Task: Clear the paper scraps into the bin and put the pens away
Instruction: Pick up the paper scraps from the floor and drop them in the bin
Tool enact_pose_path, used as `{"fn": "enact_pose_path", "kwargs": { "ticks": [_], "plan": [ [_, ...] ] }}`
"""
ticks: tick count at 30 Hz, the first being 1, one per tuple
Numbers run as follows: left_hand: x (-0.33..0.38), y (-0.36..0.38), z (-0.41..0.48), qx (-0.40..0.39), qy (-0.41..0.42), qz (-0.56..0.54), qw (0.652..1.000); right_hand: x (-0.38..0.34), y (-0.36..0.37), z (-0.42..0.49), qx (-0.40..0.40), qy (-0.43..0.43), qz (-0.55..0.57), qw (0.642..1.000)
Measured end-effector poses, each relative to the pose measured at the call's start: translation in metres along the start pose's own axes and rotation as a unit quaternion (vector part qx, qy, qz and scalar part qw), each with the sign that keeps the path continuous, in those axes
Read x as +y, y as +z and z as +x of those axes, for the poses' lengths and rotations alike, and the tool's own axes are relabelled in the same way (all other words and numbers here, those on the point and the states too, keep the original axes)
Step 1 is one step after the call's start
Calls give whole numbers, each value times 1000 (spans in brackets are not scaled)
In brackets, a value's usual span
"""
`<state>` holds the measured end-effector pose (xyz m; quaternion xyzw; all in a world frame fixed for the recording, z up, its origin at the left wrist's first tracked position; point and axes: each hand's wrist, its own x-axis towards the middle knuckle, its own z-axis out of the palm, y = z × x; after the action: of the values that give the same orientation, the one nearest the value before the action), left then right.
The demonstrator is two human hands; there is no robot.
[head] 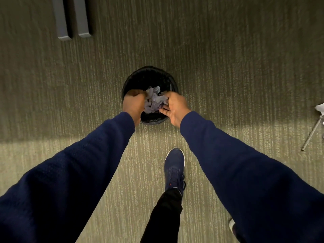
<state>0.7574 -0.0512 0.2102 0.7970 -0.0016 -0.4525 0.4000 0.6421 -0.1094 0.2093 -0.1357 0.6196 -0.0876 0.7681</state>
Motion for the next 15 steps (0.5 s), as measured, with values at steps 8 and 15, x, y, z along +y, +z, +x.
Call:
{"fn": "enact_pose_path", "kwargs": {
  "ticks": [8,15],
  "plan": [
    [6,53,-68,-28,12,100,995,-7,-103,-59,31,-61,-21,997],
    [-8,166,-168,-91,35,146,984,-15,-253,-133,102,-138,-59,983]
  ]
}}
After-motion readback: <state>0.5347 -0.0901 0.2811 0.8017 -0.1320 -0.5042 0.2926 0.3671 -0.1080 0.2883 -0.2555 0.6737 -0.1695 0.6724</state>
